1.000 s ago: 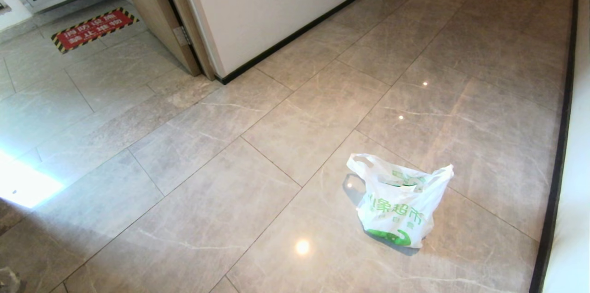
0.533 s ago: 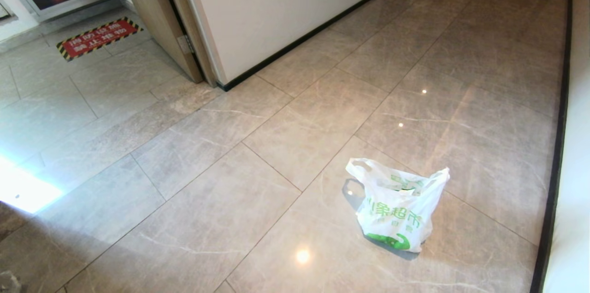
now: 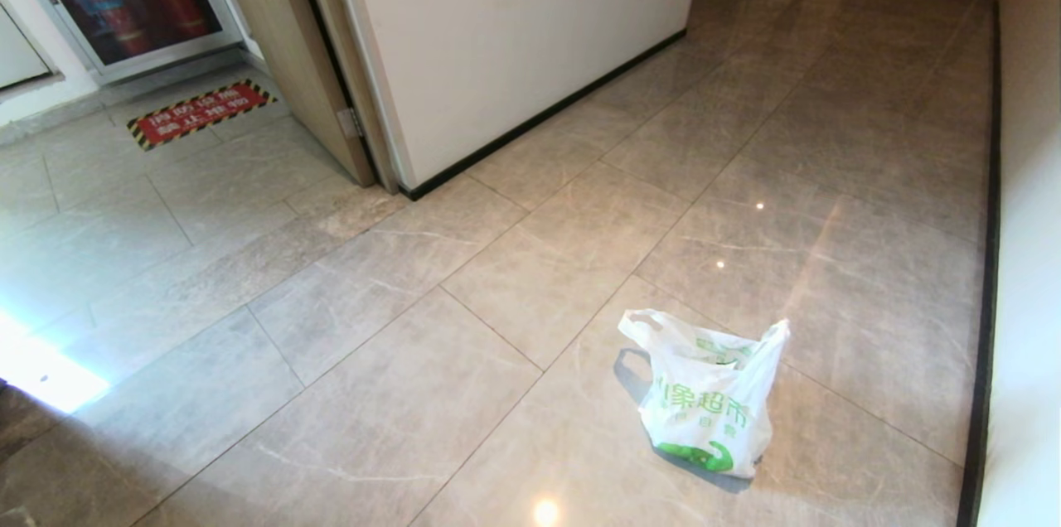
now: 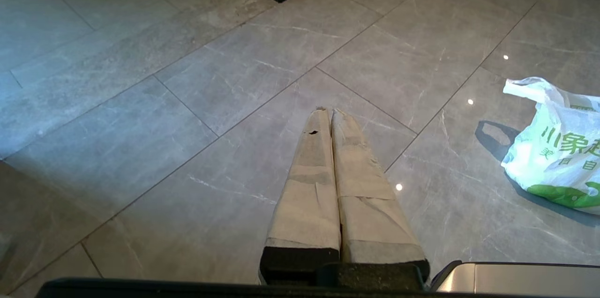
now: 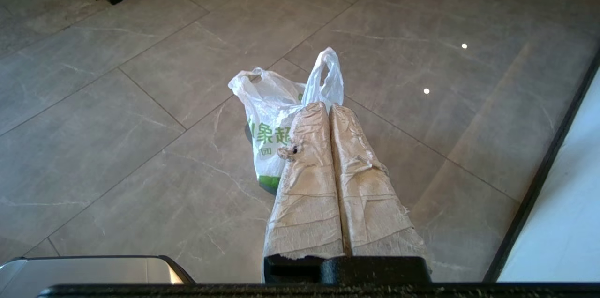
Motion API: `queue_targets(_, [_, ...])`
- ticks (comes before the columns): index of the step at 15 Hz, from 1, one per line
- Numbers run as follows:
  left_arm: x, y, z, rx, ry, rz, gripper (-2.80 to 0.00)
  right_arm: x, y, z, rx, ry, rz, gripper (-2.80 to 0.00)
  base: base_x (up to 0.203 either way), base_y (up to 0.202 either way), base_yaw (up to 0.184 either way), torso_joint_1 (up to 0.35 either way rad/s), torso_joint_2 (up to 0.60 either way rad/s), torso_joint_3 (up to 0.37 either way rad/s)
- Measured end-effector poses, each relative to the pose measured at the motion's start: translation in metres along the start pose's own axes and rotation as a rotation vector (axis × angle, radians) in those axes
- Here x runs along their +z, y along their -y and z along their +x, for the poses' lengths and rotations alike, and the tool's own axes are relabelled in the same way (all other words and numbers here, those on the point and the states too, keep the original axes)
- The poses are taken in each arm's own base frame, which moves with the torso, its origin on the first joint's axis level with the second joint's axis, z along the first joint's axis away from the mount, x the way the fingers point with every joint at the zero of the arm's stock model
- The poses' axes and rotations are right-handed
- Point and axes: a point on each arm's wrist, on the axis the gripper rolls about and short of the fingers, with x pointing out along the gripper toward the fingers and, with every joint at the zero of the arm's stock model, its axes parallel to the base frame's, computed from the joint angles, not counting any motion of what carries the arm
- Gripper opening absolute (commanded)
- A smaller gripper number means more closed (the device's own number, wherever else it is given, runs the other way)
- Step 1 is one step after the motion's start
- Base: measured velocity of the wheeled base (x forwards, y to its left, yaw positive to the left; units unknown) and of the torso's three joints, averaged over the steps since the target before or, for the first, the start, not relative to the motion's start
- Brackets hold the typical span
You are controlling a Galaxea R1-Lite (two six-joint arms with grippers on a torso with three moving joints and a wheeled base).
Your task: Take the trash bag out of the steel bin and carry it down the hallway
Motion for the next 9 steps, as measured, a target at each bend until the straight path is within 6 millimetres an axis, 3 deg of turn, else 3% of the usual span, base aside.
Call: queue_targets(9, [0.0000,0.0000,0.0000,0.000,0.000,0.000,-2.80,-0.0002,0.0000,0.0001,0.001,-0.001,-0.002,-2.80,0.000,0.000,0.000,0.003,0.00,0.200])
